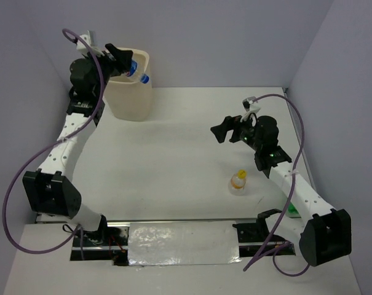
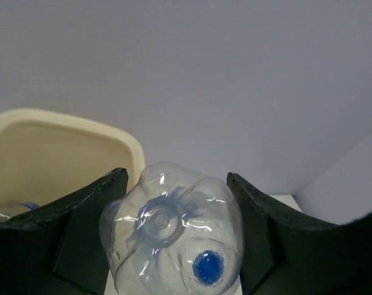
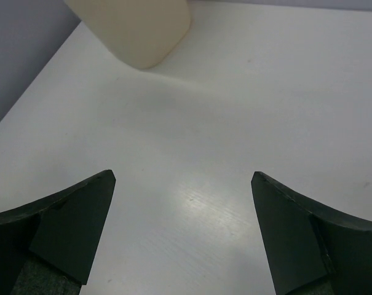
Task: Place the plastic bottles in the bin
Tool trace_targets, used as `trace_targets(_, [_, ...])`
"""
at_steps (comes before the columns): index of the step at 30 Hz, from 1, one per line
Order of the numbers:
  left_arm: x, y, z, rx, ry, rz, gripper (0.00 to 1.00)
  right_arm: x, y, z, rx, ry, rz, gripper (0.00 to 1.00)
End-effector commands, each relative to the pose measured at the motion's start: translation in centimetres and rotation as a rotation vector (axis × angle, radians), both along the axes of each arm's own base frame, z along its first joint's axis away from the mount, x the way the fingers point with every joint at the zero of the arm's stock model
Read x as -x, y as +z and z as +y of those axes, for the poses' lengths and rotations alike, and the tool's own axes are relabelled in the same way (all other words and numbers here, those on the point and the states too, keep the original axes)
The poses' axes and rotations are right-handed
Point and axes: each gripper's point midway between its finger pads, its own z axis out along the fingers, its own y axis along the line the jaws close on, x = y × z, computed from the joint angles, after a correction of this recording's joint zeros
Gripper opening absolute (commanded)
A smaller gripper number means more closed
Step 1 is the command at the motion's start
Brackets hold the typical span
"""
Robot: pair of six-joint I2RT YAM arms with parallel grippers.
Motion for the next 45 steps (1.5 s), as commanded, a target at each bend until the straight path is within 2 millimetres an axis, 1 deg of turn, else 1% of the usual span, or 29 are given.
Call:
trace_targets(1, [-1.5, 4.3, 2.7, 0.000, 0.002, -0.125, 0.22, -0.9, 3.3, -2.9, 0.063, -0.127, -0.098, 1.00])
trace_targets(2, [-1.9, 5.5, 4.3, 0.007, 0.025, -0.153, 0.22, -1.0, 3.3, -3.3, 0.073, -0.148, -0.102, 1.00])
trace_targets(4, [-3.6, 5.1, 5.3, 0.009, 0.049, -0.158, 0.24, -0.9, 3.3, -4.0, 0.076, -0.174, -0.103, 1.00])
trace_targets(5, [-4.0, 6.2, 7.2, 0.005, 0.088, -0.183, 0.24, -0.9, 3.2, -4.2, 0.081, -0.181, -0.102, 1.00])
trace_targets(7, [-6.3, 4.6, 9.2, 0.011, 0.137, -0.149, 0.26, -1.0, 2.8, -5.0, 0.089, -0.212, -0.088, 1.00])
trace_targets(8, [-6.6, 5.3, 9.7, 0.008, 0.142, -0.167, 0.28, -0.9, 2.7, -5.1, 0.091, -0.218, -0.083, 1.00])
trace_targets(9, [-8.0, 4.7, 10.4, 0.012, 0.148, -0.161, 0.30, -1.0, 2.3, -5.5, 0.098, -0.237, -0.068, 1.00])
trace_targets(10, [-9.0, 3.3, 10.5, 0.009, 0.146, -0.136, 0.31, -1.0, 2.3, -5.6, 0.099, -0.242, -0.066, 1.00])
trace_targets(11, [-9.5, 3.7, 10.6, 0.003, 0.141, -0.150, 0.32, -1.1, 2.1, -5.8, 0.100, -0.245, -0.062, 1.00])
trace_targets(12, [-11.0, 1.8, 10.7, 0.001, 0.142, -0.120, 0.33, -1.0, 1.7, -5.8, 0.099, -0.248, -0.054, 1.00])
trace_targets(14, [-12.0, 1.8, 10.8, -0.013, 0.140, -0.131, 0.38, -1.1, 1.6, -5.8, 0.094, -0.246, -0.055, 1.00])
trace_targets(15, [-13.3, 0.0, 11.1, -0.011, 0.151, -0.098, 0.39, -1.1, 1.4, -5.8, 0.091, -0.247, -0.050, 1.00])
trace_targets(17, [-14.2, -0.4, 11.7, -0.023, 0.178, -0.084, 0.38, -1.2, 1.3, -5.9, 0.093, -0.249, -0.046, 1.00])
trace_targets(18, [-15.0, -1.6, 11.8, -0.029, 0.178, -0.065, 0.40, -1.3, 0.9, -5.9, 0.097, -0.250, -0.035, 1.00])
trace_targets(20, [-15.5, -2.4, 11.3, -0.045, 0.148, -0.046, 0.68, -1.2, 0.7, -6.0, 0.115, -0.245, -0.023, 1.00])
trace_targets(21, [-15.4, -2.4, 11.1, -0.049, 0.135, -0.041, 0.99, -1.1, 0.3, -6.1, 0.121, -0.248, -0.002, 1.00])
trace_targets(24, [-14.7, -2.1, 10.2, -0.051, 0.093, -0.047, 0.99, -0.6, -0.2, -6.2, 0.116, -0.257, 0.040, 1.00])
trace_targets(29, [-12.2, 1.6, 9.3, -0.070, 0.052, -0.079, 0.99, 1.2, -1.6, -7.7, 0.100, -0.352, 0.150, 1.00])
trace_targets(33, [-9.7, 4.2, 8.3, -0.097, 0.030, -0.097, 0.99, 4.6, -4.8, -9.7, 0.153, -0.448, 0.330, 1.00])
trace_targets(35, [-8.2, 5.3, 7.7, -0.111, 0.030, -0.094, 0.99, 6.5, -5.6, -10.3, 0.153, -0.475, 0.382, 1.00])
trace_targets(37, [-7.2, 5.0, 6.6, -0.115, 0.015, -0.076, 0.99, 7.8, -6.2, -10.0, 0.145, -0.464, 0.405, 1.00])
trace_targets(38, [-5.8, 6.0, 6.0, -0.119, 0.013, -0.091, 0.99, 8.5, -5.7, -10.0, 0.130, -0.471, 0.395, 1.00])
trace_targets(39, [-5.6, 4.5, 5.1, -0.132, 0.000, -0.059, 0.99, 9.5, -6.5, -10.4, 0.154, -0.490, 0.427, 1.00])
trace_targets(40, [-5.0, 4.0, 5.2, -0.136, 0.015, -0.037, 0.99, 10.2, -6.9, -9.9, 0.169, -0.467, 0.438, 1.00])
trace_targets(41, [-3.5, 4.8, 3.8, -0.140, -0.008, -0.049, 0.99, 10.8, -7.2, -9.9, 0.167, -0.474, 0.456, 1.00])
trace_targets(42, [-3.2, 2.3, 2.6, -0.147, -0.032, 0.004, 0.99, 11.5, -7.4, -10.1, 0.178, -0.492, 0.465, 1.00])
trace_targets(43, [-2.5, 1.7, 2.2, -0.141, -0.037, 0.017, 0.99, 12.1, -7.9, -9.6, 0.190, -0.470, 0.474, 1.00])
trace_targets(44, [-0.7, 2.6, 1.7, -0.126, -0.052, -0.003, 0.99, 12.4, -8.0, -9.5, 0.179, -0.478, 0.481, 1.00])
trace_targets(45, [-0.2, -0.5, 0.9, -0.121, -0.079, 0.054, 0.99, 12.8, -8.2, -9.3, 0.183, -0.468, 0.484, 1.00])
